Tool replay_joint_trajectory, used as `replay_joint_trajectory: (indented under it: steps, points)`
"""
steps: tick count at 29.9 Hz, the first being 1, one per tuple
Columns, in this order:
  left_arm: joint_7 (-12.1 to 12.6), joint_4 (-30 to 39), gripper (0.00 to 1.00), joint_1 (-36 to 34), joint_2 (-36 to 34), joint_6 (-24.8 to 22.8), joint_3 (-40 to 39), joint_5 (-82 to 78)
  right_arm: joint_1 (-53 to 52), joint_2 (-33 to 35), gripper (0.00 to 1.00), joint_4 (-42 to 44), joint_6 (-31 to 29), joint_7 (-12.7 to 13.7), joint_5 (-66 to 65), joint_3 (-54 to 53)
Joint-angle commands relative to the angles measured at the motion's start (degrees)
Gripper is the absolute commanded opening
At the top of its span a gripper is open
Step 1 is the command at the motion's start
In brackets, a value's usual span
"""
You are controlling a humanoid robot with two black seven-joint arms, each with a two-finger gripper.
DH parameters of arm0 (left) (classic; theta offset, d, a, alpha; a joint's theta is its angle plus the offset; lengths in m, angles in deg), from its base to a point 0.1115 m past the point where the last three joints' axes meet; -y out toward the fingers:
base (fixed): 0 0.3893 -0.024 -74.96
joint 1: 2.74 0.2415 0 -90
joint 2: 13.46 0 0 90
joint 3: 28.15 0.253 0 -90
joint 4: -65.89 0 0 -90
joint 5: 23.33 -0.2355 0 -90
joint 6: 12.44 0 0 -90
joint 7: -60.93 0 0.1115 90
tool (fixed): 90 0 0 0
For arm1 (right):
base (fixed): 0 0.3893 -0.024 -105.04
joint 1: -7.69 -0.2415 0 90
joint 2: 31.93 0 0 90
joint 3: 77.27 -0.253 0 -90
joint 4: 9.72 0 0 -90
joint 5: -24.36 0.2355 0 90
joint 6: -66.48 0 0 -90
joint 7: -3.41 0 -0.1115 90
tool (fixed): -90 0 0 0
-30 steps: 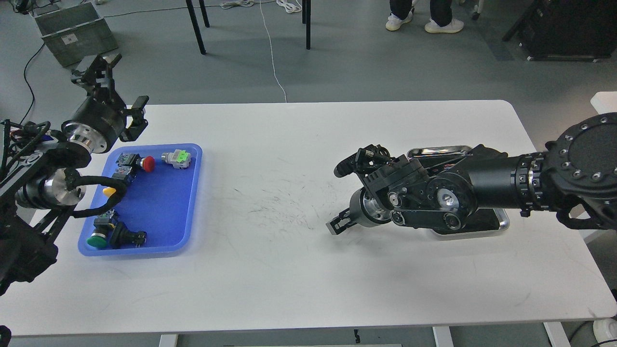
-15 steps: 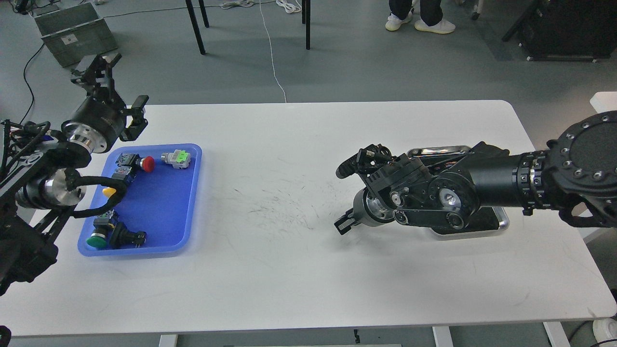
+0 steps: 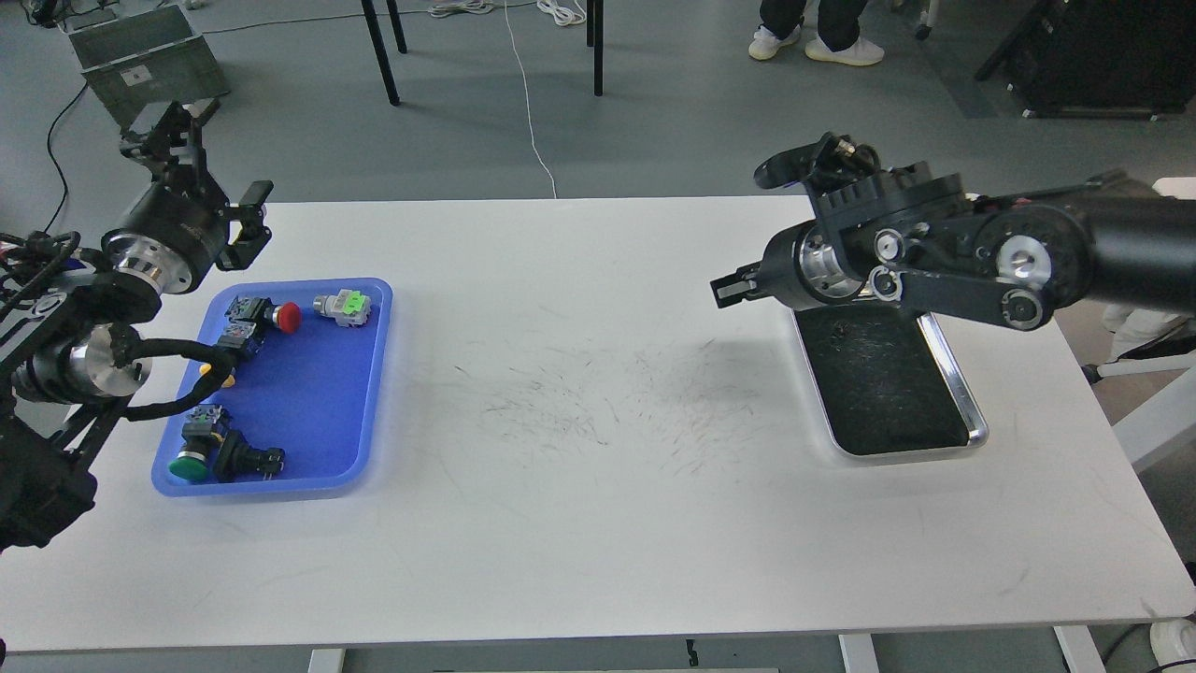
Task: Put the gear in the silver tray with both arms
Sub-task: 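Carry the gear into the silver tray and open the right gripper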
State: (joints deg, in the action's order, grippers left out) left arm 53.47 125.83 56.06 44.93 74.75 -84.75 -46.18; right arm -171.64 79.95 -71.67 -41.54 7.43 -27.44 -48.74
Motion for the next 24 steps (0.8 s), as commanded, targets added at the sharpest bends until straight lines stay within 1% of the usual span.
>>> replay_joint_trajectory:
  steps: [1,5,11,15,24]
  points:
    - [-0.01,0.0,0.98,0.0,-0.12,0.0,0.09,0.0,0.3,6.24,0.02,-0.01,-0.17,-1.56,-0.5,-0.32]
    - [-0.01,0.0,0.98,0.0,-0.04,0.0,0.71,-0.09,5.2,10.11,0.02,0.08,0.18,-1.83,-4.79,0.56]
    - [0.07,0.0,0.98,-0.09,0.05,0.0,0.71,-0.09,11.72,10.03,0.02,0.52,2.47,-1.74,-7.53,0.38]
    - [-0.01,0.09,0.98,-0.09,0.05,0.0,0.71,-0.09,14.44,9.77,0.02,1.05,2.65,-1.74,-9.81,0.47]
    - [-0.01,0.09,0.98,-0.09,0.05,0.0,0.8,-0.17,16.73,10.03,0.05,1.22,2.65,-1.74,-11.22,0.56]
